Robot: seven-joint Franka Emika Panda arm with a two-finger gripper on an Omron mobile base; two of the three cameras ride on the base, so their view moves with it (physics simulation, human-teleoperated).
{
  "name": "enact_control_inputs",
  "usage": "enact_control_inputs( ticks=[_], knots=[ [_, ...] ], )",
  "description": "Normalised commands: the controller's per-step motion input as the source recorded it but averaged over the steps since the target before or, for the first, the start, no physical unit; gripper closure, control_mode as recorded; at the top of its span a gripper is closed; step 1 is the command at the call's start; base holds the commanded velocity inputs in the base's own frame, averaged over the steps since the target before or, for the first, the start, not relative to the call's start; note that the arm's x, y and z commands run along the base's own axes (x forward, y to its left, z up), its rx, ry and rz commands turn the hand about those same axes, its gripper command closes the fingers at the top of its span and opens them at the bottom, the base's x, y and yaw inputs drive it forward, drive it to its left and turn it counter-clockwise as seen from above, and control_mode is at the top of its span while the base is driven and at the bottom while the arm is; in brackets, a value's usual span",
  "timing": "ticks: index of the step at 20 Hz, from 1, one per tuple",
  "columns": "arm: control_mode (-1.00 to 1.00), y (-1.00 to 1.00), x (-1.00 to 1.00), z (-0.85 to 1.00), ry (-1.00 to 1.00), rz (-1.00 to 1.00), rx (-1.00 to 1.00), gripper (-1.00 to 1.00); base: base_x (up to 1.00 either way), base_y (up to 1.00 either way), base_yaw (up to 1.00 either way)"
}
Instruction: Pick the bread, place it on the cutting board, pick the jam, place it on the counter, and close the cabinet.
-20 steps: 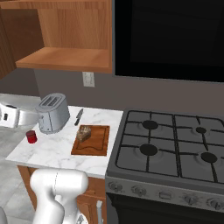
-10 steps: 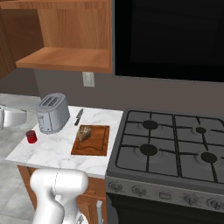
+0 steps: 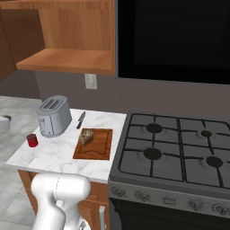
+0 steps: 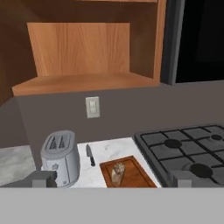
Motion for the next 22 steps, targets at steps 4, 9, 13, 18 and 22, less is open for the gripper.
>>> enact_control_inputs(
  ticks=[4, 9, 13, 18, 22],
  knots=[
    [-1.0, 0.01, -0.43, 0.0, -0.1, 0.0, 0.0, -1.0, 0.0, 0.0, 0.0],
    [-1.0, 0.07, -0.31, 0.0, -0.13, 0.02, 0.0, -1.0, 0.0, 0.0, 0.0],
    [-1.0, 0.15, -0.23, 0.0, -0.14, 0.03, 0.0, -1.0, 0.0, 0.0, 0.0],
    [-1.0, 0.18, -0.17, 0.0, -0.1, 0.05, 0.0, -1.0, 0.0, 0.0, 0.0],
    [-1.0, 0.16, -0.12, 0.0, -0.08, 0.05, 0.0, -1.0, 0.0, 0.0, 0.0]
  ],
)
